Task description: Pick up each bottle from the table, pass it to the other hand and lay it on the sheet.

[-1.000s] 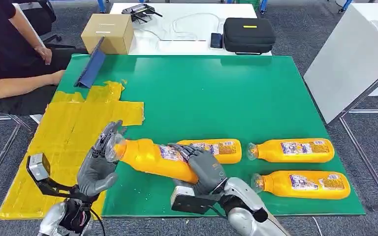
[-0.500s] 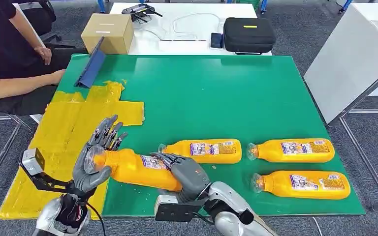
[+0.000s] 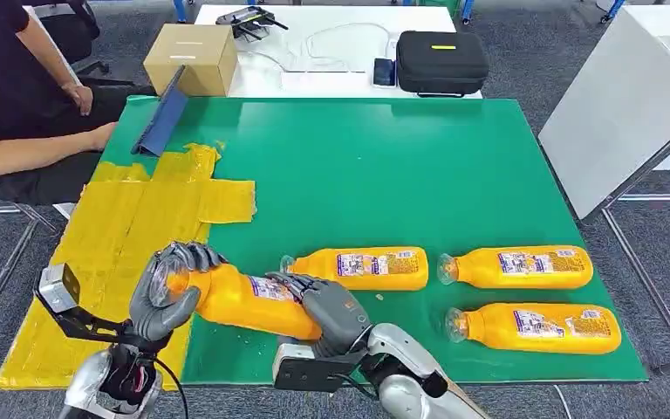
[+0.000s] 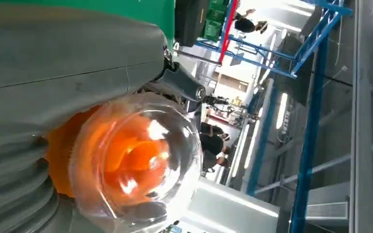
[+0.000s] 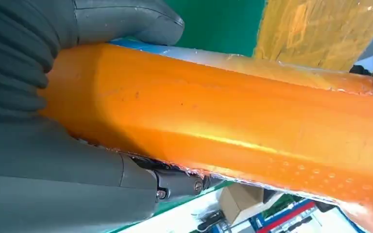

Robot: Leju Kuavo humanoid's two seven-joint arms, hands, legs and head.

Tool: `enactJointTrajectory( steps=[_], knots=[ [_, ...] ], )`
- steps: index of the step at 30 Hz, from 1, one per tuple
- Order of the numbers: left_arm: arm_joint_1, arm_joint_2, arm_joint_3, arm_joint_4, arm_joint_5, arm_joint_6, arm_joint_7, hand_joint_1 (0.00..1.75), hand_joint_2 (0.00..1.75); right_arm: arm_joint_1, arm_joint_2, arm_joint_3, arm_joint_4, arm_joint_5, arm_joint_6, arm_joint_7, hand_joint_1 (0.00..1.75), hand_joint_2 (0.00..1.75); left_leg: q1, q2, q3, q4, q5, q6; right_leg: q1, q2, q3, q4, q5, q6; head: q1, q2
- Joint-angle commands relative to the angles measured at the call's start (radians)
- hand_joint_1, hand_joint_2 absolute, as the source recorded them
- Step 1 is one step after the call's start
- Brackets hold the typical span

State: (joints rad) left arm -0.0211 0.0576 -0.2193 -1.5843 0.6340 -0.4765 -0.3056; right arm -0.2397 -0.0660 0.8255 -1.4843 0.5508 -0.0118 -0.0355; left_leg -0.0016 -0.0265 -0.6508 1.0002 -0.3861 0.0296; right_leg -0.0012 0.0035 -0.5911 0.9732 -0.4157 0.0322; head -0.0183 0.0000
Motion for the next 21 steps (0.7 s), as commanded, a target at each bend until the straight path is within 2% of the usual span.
enactJointTrajectory(
  steps=[1,2,3,4,9,12,21],
  knots=[
    [-0.033,0.017,0.025,0.023,-0.048,0.026,-0.028,1.75,1.75,0.002,-0.035,-0.035,0.003,0.001,-0.025,0.013,1.75,1.75,0.0,0.001,0.005,0.001,-0.002,-0.001,0.001,-0.001,0.005,0.0,-0.002,0.0,0.0,0.0],
    [-0.034,0.016,0.033,0.015,-0.088,0.051,-0.046,1.75,1.75,0.018,-0.032,-0.055,-0.014,0.029,-0.06,0.021,0.7,1.75,0.0,0.001,0.003,0.0,-0.001,-0.001,0.001,-0.001,0.004,0.0,-0.001,0.0,0.0,0.0],
    [-0.034,0.018,0.036,0.012,-0.098,0.058,-0.05,1.75,1.75,0.023,-0.031,-0.061,-0.019,0.04,-0.073,0.023,0.7,1.75,0.0,0.0,0.001,0.0,-0.001,-0.001,0.0,-0.001,0.002,0.0,-0.001,0.0,0.0,0.0],
    [-0.04,0.023,0.05,0.007,-0.139,0.087,-0.066,1.75,1.75,0.033,-0.044,-0.071,-0.042,0.043,-0.082,0.036,0.0,1.75,0.001,0.001,0.004,0.001,-0.002,-0.002,0.001,-0.002,0.004,0.0,-0.002,0.0,0.0,0.0],
    [-0.087,0.04,0.113,0.036,-0.244,0.181,-0.101,1.75,1.75,0.065,-0.088,-0.119,-0.087,0.033,-0.112,0.04,0.0,1.75,0.001,0.0,0.002,0.001,-0.001,-0.002,0.001,-0.003,0.003,0.0,-0.002,0.0,0.0,0.0],
    [-0.127,0.04,0.162,0.056,-0.356,0.303,-0.141,1.75,1.75,0.094,-0.11,-0.153,-0.136,0.034,-0.131,0.042,0.0,1.75,0.001,-0.001,0.002,0.001,-0.001,-0.001,0.001,-0.003,0.003,0.0,-0.001,0.0,0.0,0.0],
    [-0.13,0.041,0.167,0.06,-0.355,0.297,-0.142,1.75,1.75,0.1,-0.113,-0.158,-0.15,0.032,-0.13,0.041,0.0,1.75,0.0,0.001,0.003,0.0,-0.001,-0.001,0.001,-0.001,0.004,0.0,-0.001,0.0,0.0,0.0]
  ],
)
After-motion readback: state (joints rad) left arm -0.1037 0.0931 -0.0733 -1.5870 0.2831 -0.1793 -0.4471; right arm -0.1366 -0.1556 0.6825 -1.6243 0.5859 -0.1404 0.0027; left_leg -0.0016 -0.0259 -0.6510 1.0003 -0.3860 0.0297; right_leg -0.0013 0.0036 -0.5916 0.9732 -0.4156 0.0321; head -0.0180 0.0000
